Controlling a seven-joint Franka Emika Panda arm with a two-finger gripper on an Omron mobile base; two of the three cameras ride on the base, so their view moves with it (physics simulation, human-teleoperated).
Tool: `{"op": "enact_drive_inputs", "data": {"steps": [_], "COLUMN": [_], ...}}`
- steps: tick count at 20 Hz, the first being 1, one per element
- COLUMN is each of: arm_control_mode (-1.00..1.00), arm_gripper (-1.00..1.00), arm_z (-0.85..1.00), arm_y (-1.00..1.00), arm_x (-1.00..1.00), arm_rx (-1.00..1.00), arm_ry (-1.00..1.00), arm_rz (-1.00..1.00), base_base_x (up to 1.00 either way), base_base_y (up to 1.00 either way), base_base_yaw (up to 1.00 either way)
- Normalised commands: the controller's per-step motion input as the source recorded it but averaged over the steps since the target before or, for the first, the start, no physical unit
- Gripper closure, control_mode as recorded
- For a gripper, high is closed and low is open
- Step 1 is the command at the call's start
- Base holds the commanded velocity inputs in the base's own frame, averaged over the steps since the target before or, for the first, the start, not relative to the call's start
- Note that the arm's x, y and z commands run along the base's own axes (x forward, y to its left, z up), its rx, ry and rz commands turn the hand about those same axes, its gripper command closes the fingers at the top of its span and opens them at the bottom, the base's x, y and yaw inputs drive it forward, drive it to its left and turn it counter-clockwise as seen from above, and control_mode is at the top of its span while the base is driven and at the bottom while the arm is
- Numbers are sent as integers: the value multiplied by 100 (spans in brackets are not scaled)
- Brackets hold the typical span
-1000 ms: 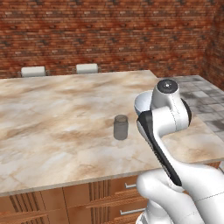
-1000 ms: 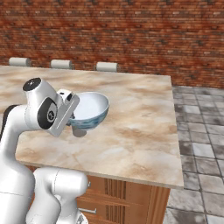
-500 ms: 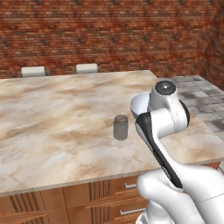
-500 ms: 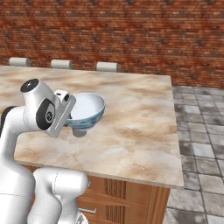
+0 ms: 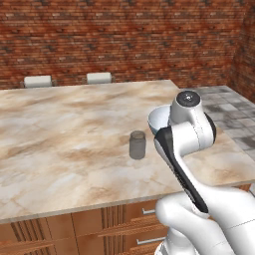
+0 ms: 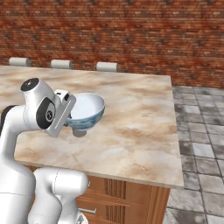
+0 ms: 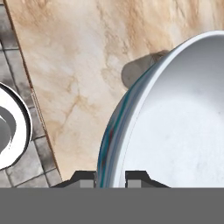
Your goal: Pick the jar and bowl and place them in the sink. Then turn on the water.
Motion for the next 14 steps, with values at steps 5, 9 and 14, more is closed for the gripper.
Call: {"op": "enact_drive_inputs", "data": {"steps": [5,9,14], "arm_control_mode": [100,100,100], "arm_gripper": [100,100,100], "arm_z": [1,0,0], "arm_y": [0,0,0], "arm_x": [0,0,0], "arm_rx": [0,0,0], "arm_ry": [0,0,0], "arm_rz": [0,0,0], "base_base_x": [0,-13,-47], "base_base_y": [0,-1,-20], "base_base_yaw": [0,0,-5]}}
